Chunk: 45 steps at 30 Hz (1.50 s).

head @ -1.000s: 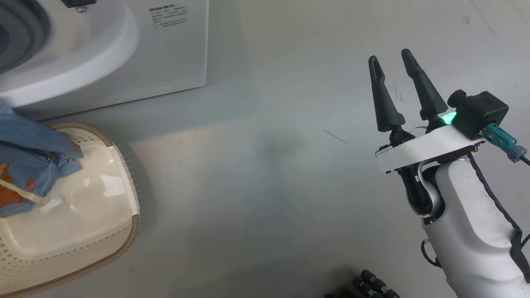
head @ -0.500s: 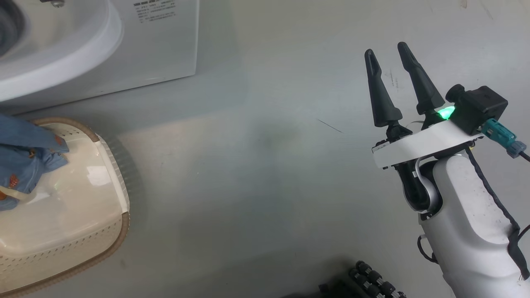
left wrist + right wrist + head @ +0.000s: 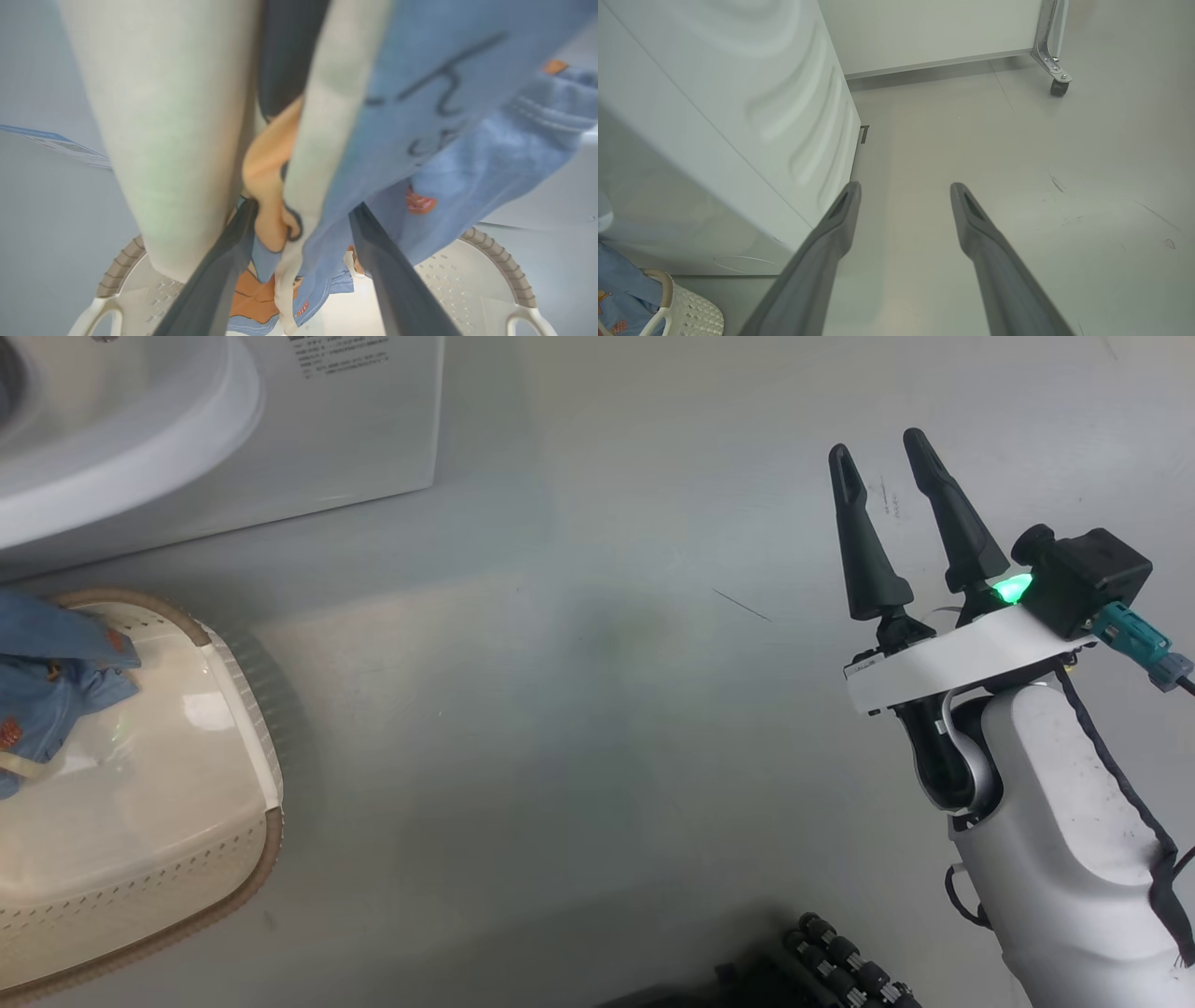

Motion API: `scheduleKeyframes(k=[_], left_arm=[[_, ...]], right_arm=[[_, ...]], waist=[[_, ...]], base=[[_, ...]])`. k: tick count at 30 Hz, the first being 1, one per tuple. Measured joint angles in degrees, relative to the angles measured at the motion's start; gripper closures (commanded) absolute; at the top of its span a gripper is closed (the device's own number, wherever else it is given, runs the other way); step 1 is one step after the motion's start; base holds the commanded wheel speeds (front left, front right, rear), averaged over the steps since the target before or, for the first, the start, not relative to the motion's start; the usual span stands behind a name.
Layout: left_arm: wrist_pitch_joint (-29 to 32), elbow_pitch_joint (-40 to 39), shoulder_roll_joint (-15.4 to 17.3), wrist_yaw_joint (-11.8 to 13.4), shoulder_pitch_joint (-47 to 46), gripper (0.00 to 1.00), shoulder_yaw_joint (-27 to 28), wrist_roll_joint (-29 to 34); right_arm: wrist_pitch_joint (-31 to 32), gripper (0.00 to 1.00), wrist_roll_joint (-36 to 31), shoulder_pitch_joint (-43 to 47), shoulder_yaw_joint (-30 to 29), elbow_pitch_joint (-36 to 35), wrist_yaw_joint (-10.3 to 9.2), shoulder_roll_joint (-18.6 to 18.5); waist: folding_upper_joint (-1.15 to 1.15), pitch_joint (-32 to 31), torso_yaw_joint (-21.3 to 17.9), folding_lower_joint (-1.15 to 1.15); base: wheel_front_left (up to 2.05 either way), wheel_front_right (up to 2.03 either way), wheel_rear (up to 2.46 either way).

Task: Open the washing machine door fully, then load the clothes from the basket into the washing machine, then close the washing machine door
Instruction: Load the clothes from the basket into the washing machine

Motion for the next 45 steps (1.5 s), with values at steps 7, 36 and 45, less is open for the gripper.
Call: scheduleKeyframes(k=[7,36,45], left_arm=[[-1.5,1.7,-0.1,-0.2,-1.2,0.00,-1.1,0.4],[-7.5,4.4,-0.2,-0.5,-5.8,1.00,-5.0,2.3],[-9.0,3.3,-1.3,-0.5,-5.8,1.00,-7.6,2.2]], right_arm=[[0.0,0.00,-0.5,0.0,0.0,0.0,0.00,0.0],[0.0,0.00,-0.5,-0.1,0.2,0.0,0.00,0.1],[0.0,0.00,-0.6,-0.3,0.2,0.3,0.00,0.3]], waist=[[0.00,0.7,0.3,0.00],[0.00,1.7,0.7,0.00],[0.00,0.7,1.2,0.00]], base=[[0.00,0.00,0.00],[0.00,0.00,0.00],[0.00,0.00,0.00]])
